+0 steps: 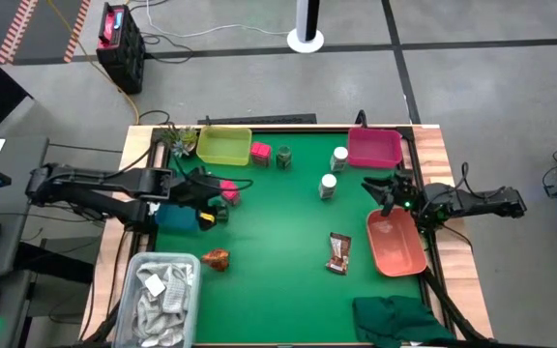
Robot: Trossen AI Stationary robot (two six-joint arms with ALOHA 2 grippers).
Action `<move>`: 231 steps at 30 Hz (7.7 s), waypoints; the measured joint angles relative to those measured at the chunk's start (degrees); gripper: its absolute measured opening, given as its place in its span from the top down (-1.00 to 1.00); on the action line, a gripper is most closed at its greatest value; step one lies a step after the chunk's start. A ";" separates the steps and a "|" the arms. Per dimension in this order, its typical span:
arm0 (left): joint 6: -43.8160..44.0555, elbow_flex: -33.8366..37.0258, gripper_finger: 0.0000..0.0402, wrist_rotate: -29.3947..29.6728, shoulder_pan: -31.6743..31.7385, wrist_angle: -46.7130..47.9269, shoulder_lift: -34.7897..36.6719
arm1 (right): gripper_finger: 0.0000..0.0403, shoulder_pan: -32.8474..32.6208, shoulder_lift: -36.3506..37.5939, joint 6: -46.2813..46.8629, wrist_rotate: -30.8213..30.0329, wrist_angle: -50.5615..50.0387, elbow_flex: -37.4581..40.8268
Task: Sort spices by type
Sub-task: Put the bottom green seasoning bottle into the yellow bin
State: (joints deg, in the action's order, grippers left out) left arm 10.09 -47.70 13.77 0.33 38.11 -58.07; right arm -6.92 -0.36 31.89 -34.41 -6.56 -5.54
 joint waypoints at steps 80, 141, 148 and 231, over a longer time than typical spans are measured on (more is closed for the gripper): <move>3.08 5.85 0.04 -0.14 0.71 -1.80 -14.16 | -0.42 12.71 -55.89 -30.85 18.33 25.63 -15.10; 0.94 -12.61 0.04 -0.22 43.63 4.80 -21.80 | -0.42 12.42 -55.89 -31.47 19.58 28.28 -15.10; 6.41 -12.55 0.04 3.28 41.00 2.15 -22.66 | -0.42 10.26 -55.87 -31.33 22.67 30.17 -15.10; 7.11 -33.56 0.01 7.65 32.62 9.07 -40.54 | -0.42 3.32 -55.87 -32.38 22.77 32.59 -15.08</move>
State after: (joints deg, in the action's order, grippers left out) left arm 17.21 -81.26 21.43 32.95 47.19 -98.61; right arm -3.60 -56.23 -0.49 -11.64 26.03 -20.62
